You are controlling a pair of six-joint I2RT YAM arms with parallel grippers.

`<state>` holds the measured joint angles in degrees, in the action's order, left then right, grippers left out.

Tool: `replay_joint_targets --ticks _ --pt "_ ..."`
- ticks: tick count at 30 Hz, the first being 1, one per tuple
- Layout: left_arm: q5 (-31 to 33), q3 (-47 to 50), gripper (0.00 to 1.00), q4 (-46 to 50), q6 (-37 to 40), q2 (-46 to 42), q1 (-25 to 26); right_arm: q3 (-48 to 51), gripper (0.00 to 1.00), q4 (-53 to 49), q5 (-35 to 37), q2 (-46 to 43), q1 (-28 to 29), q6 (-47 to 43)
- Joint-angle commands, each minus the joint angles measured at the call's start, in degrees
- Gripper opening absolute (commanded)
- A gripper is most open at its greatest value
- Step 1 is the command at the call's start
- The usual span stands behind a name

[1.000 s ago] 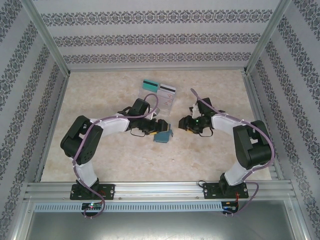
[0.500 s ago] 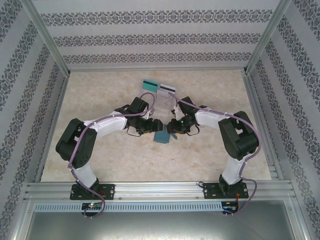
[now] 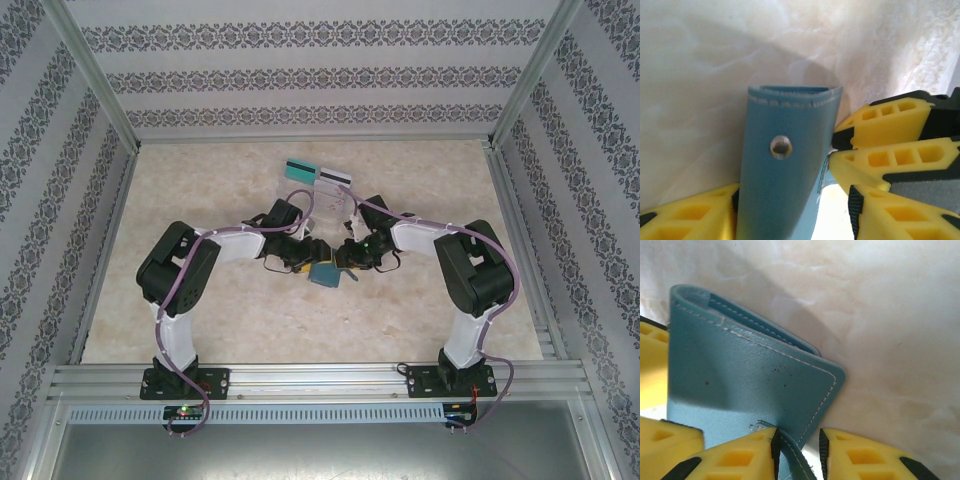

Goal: Put the credit cards into the card holder
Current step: Turn over the card holder at the center of the table.

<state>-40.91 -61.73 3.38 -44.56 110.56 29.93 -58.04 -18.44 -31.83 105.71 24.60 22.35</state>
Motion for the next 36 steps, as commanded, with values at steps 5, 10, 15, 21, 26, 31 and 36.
replay_joint_targets --ticks 5,10,15,21,26,31,36 --pt "-4.5 0.6 0.18 -7.9 -3.5 0.7 0.5 4.4 0.35 12.6 -9.2 0.5 -1.1 7.2" --pt "4.4 -5.6 0.09 12.6 9.2 -6.5 -0.9 6.5 0.41 11.5 -7.7 -5.1 -4.7 6.8" --pt "24.5 -16.6 0.09 35.8 21.6 -12.0 1.1 7.7 0.43 9.0 -4.9 -10.1 -8.0 5.7" --pt "45.5 -21.8 0.07 42.8 28.2 -11.7 8.8 10.2 0.43 10.6 -4.2 -13.7 -10.6 7.4" --pt "61.7 -28.6 0.07 50.2 35.3 -1.3 17.5 11.8 0.44 10.3 -4.5 -16.4 -12.6 7.6" --pt "73.0 -28.3 0.03 47.6 39.1 4.0 23.1 14.5 0.44 10.5 -4.7 -19.2 -16.3 7.8" --pt "72.1 -21.2 0.12 34.1 46.0 1.5 28.3 15.8 0.44 10.7 -6.6 -19.3 -18.2 7.6"
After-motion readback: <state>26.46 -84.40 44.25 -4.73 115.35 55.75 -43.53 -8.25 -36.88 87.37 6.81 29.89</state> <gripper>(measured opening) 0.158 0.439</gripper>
